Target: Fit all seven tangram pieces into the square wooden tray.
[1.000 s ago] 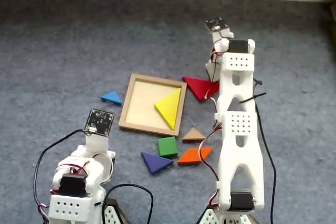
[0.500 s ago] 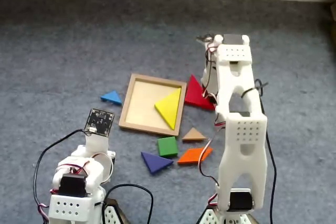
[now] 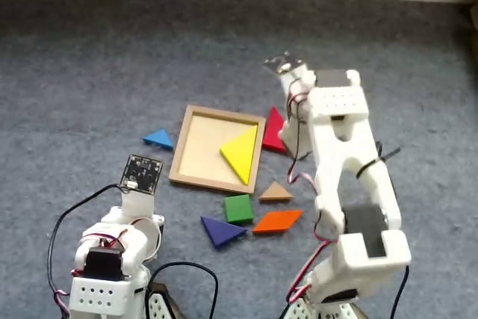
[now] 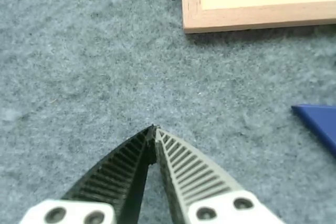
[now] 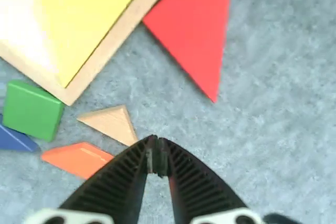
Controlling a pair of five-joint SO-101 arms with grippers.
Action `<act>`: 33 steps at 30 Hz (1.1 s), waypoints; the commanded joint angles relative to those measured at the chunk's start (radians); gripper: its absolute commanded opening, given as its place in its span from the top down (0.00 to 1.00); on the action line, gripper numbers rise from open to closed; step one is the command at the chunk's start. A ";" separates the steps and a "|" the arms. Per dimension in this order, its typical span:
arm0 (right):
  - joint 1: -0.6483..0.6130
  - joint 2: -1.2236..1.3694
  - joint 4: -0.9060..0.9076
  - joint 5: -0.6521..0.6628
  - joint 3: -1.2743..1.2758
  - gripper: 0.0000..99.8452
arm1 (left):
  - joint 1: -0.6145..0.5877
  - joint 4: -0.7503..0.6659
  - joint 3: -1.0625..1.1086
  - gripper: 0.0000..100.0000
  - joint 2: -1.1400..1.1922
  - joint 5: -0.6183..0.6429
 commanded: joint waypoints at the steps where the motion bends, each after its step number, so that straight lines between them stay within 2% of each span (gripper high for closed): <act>1: -0.079 -0.136 -0.148 0.005 0.160 0.99 | -0.008 0.005 0.019 1.00 -0.047 -0.005; 4: -0.128 -0.145 -0.246 0.003 0.269 0.99 | -0.008 0.005 0.019 1.00 -0.047 -0.005; 8: -0.153 -0.143 -0.377 -0.069 0.352 0.99 | -0.008 0.005 0.019 1.00 -0.047 -0.005; 12: -0.179 -0.116 -0.426 -0.080 0.357 0.99 | -0.008 0.005 0.019 1.00 -0.047 -0.005; 21: -0.179 0.191 -0.418 -0.081 0.077 0.99 | -0.008 0.005 0.019 1.00 -0.047 -0.005; 26: -0.180 0.214 -0.421 -0.158 -0.030 0.99 | -0.008 0.005 0.019 1.00 -0.047 -0.005; 33: -0.177 0.214 -0.415 -0.164 -0.124 0.99 | -0.008 0.005 0.019 1.00 -0.047 -0.005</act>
